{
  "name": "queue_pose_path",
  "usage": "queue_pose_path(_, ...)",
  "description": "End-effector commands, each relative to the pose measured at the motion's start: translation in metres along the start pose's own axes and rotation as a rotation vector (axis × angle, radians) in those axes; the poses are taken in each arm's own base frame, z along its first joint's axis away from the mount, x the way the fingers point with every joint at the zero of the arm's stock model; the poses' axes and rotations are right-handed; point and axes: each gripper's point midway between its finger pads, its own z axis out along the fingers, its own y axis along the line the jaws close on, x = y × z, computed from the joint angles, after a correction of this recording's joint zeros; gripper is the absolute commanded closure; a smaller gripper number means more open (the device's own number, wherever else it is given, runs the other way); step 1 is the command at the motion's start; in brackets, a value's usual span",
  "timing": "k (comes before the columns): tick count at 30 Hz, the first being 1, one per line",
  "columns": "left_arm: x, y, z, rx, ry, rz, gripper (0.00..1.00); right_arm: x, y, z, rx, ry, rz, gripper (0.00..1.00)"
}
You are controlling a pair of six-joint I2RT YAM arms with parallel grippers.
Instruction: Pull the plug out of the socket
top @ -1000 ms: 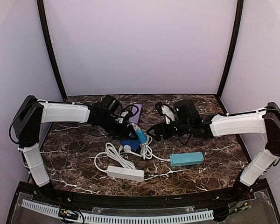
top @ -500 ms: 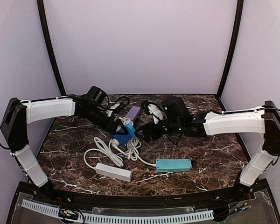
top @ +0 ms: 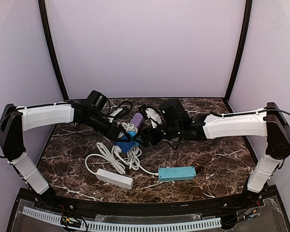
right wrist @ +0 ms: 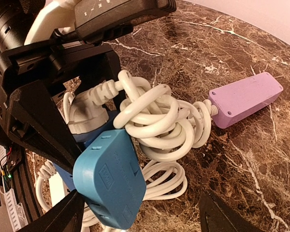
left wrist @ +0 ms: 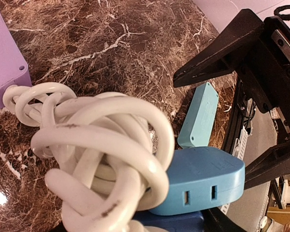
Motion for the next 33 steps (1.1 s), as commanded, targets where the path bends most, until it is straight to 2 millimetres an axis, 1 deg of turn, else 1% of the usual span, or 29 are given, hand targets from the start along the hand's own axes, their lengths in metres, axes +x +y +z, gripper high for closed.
queue_pose_path(1,-0.027,-0.03,-0.019,0.075,-0.103,0.105,0.47,-0.006,0.009,-0.001,0.002,-0.009,-0.039,0.18)
queue_pose_path(5,-0.027,-0.029,-0.018,0.078,-0.105,0.104,0.47,0.001,0.005,0.008,0.018,0.016,-0.026,0.18)
queue_pose_path(10,-0.026,-0.026,-0.016,0.07,-0.098,0.098,0.47,0.002,0.001,0.014,0.031,0.012,0.02,0.2)
queue_pose_path(13,-0.026,-0.028,-0.016,0.078,-0.099,0.105,0.47,0.001,-0.017,0.009,0.079,0.005,0.055,0.27)
queue_pose_path(17,-0.024,-0.032,-0.017,0.102,-0.095,0.112,0.47,-0.005,-0.045,-0.005,0.044,-0.029,0.159,0.29)
queue_pose_path(19,-0.024,-0.037,-0.018,0.123,-0.095,0.117,0.47,-0.005,-0.052,-0.008,0.006,-0.029,0.196,0.3)
queue_pose_path(21,-0.025,-0.04,-0.019,0.135,-0.1,0.123,0.47,-0.003,-0.053,-0.008,-0.027,-0.019,0.209,0.31)
queue_pose_path(22,-0.024,-0.041,-0.02,0.143,-0.101,0.125,0.47,-0.002,-0.052,-0.009,-0.041,-0.016,0.211,0.32)
queue_pose_path(23,-0.026,-0.043,-0.022,0.146,-0.109,0.128,0.47,-0.003,-0.05,-0.011,-0.063,-0.018,0.208,0.35)
queue_pose_path(25,-0.027,-0.046,-0.024,0.154,-0.116,0.131,0.48,-0.009,-0.039,-0.021,-0.138,-0.045,0.192,0.37)
queue_pose_path(27,-0.028,-0.048,-0.026,0.16,-0.121,0.134,0.48,-0.01,-0.027,-0.034,-0.225,-0.07,0.18,0.36)
queue_pose_path(29,-0.028,-0.049,-0.028,0.164,-0.122,0.137,0.48,-0.013,-0.017,-0.046,-0.302,-0.088,0.171,0.31)
queue_pose_path(31,-0.028,-0.051,-0.029,0.171,-0.118,0.141,0.48,-0.014,-0.008,-0.052,-0.352,-0.081,0.165,0.3)
queue_pose_path(33,-0.027,-0.053,-0.03,0.18,-0.115,0.146,0.48,-0.012,-0.003,-0.053,-0.385,-0.068,0.166,0.3)
